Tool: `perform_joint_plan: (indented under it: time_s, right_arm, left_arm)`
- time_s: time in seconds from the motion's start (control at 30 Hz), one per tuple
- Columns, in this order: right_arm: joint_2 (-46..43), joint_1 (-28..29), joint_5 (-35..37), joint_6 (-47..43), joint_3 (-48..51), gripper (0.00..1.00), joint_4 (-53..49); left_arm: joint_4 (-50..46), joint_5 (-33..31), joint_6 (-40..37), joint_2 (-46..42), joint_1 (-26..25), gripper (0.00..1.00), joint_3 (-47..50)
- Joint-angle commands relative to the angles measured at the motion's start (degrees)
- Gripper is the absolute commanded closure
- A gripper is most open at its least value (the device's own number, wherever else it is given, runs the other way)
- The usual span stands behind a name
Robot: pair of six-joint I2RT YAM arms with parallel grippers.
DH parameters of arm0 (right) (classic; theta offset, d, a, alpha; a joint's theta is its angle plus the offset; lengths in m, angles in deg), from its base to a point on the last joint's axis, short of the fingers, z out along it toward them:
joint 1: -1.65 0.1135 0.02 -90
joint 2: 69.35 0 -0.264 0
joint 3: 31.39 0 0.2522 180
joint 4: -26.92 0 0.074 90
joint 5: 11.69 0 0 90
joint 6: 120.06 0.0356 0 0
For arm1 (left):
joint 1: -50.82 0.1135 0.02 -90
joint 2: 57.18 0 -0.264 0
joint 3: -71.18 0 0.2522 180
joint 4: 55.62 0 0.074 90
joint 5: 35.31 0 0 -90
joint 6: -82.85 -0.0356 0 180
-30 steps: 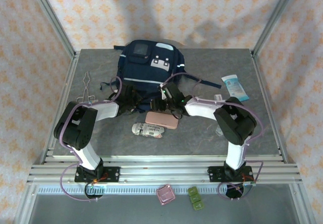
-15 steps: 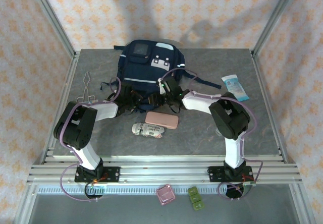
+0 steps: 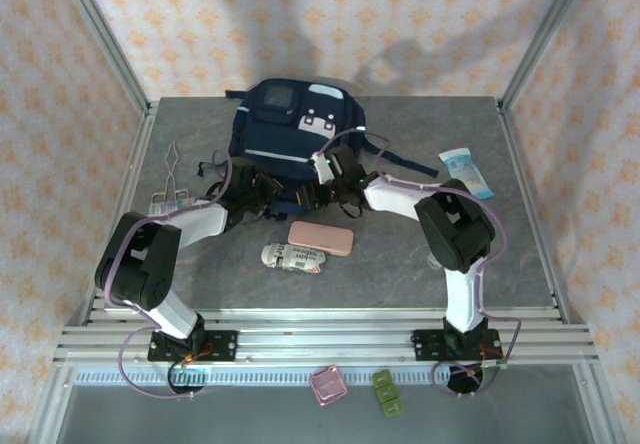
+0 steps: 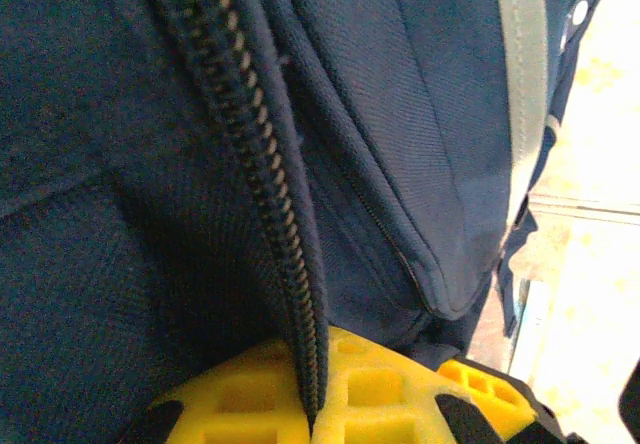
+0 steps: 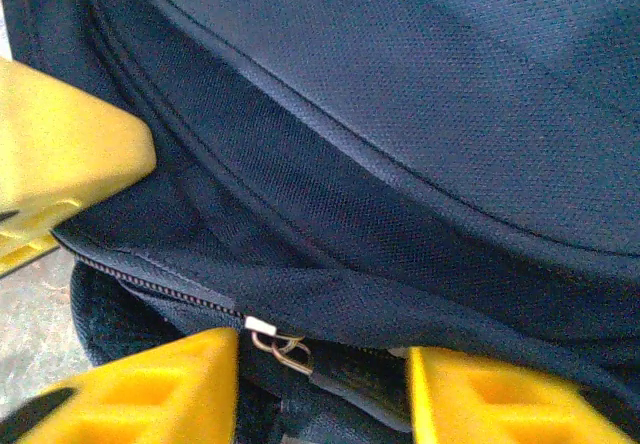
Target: Pack the student bag
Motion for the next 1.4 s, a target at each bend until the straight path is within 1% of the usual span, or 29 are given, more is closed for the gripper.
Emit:
perform_joint_plan:
  time_s: [0.0, 0.03, 0.07, 0.1, 0.13, 0.17, 0.27, 0.37, 0.47, 0.63, 0.77, 0.8, 0.87, 0.9, 0.93, 0.97, 1.0, 1.03, 1.1, 1.17, 1.2, 1.23, 1.33, 1.37]
  right_arm:
    - [1.3, 0.5, -5.0, -1.2, -2.1, 0.68, 2.6]
    - [1.3, 0.5, -5.4, -1.1, -2.1, 0.72, 2.5]
    - [1.1, 0.5, -5.5, -1.2, -2.1, 0.80, 2.4]
    - [1.1, 0.5, -5.7, -1.2, -2.1, 0.92, 2.1]
    - [0.9, 0.5, -6.1, -1.1, -2.4, 0.99, 1.3]
    - [0.6, 0.4, -6.6, -1.3, -2.3, 1.00, 1.0]
    - [-1.1, 0.1, -6.9, -0.5, -1.1, 1.00, 1.7]
    - [-3.7, -0.7, -8.5, 0.7, 0.4, 1.00, 1.7]
    - [-7.8, -0.8, -9.6, 1.7, 3.1, 1.00, 3.0]
    - [-12.2, -0.8, -12.6, 4.1, 4.9, 0.99, 3.8]
    - [-12.1, -0.8, -15.3, 4.8, 5.7, 0.93, 4.0]
    - [-11.5, -0.8, -15.4, 4.7, 5.4, 0.93, 3.4]
    - [-10.7, -0.8, -14.9, 4.8, 5.3, 0.99, 3.1]
    - [-10.4, -0.7, -14.4, 4.9, 5.3, 0.99, 3.2]
    - [-10.2, -0.6, -13.5, 4.6, 5.2, 0.97, 2.9]
    - [-10.1, -0.5, -12.6, 4.6, 5.1, 0.93, 2.6]
    - [-10.3, -0.5, -11.3, 4.9, 5.5, 0.85, 2.8]
    - [-10.5, -0.5, -10.3, 4.8, 5.9, 0.79, 3.0]
    - [-11.0, -0.5, -8.0, 5.4, 6.5, 0.70, 3.2]
    - [-10.9, -0.2, -5.7, 6.7, 5.8, 0.64, 1.7]
    - [-11.0, 0.3, -4.1, 8.1, 5.3, 0.60, 1.1]
    - [-11.0, 0.7, -2.1, 9.7, 4.7, 0.57, 0.1]
    - [-10.6, 3.1, 5.2, 12.9, 1.0, 0.55, -5.8]
    - [-10.7, 3.7, 8.0, 14.6, 0.2, 0.51, -7.5]
  left_arm:
    - [4.7, 3.0, 0.6, -3.6, 0.1, 1.00, -2.8]
    - [4.7, 3.0, 0.5, -3.8, 0.1, 1.00, -2.7]
    - [4.8, 3.0, 0.5, -3.9, 0.2, 1.00, -2.5]
    - [4.9, 3.0, 0.5, -4.0, 0.2, 1.00, -2.5]
    - [4.8, 3.0, 0.5, -4.0, 0.3, 1.00, -2.4]
    - [4.9, 2.9, 0.4, -4.0, 0.4, 1.00, -2.3]
    - [4.7, 3.0, 0.1, -3.9, 0.9, 1.00, -2.1]
    - [3.9, 3.1, -1.3, -4.1, 1.3, 1.00, -2.1]
    - [1.9, 3.0, -3.8, -4.7, 1.5, 1.00, -2.4]
    - [-5.3, -0.5, -10.8, -5.7, 1.4, 1.00, -3.9]
    - [-4.4, 0.1, -10.6, -6.1, 1.4, 1.00, -2.6]
    - [-3.9, 0.5, -10.4, -6.3, 1.4, 1.00, -2.5]
    - [-3.4, 1.0, -10.0, -6.3, 1.4, 1.00, -2.5]
    - [-3.3, 1.2, -9.9, -6.5, 1.4, 1.00, -2.7]
    - [-3.3, 1.3, -10.0, -6.7, 1.4, 1.00, -2.7]
    - [-3.4, 1.1, -10.0, -6.7, 1.4, 1.00, -2.9]
    - [-3.4, 1.2, -10.1, -6.8, 1.4, 1.00, -3.0]
    - [-3.5, 1.3, -10.2, -6.8, 1.4, 1.00, -3.1]
    - [-3.5, 1.5, -9.9, -6.8, 1.4, 1.00, -3.0]
    - [-3.0, 1.9, -9.3, -6.8, 1.4, 1.00, -2.7]
    - [-2.7, 2.1, -9.1, -6.8, 1.3, 1.00, -2.6]
    - [-2.7, 2.1, -9.0, -6.8, 1.2, 1.00, -2.6]
    - [-2.6, 1.7, -8.8, -7.1, 0.7, 1.00, -2.4]
    - [-2.6, 1.7, -8.7, -7.2, 0.6, 1.00, -2.5]
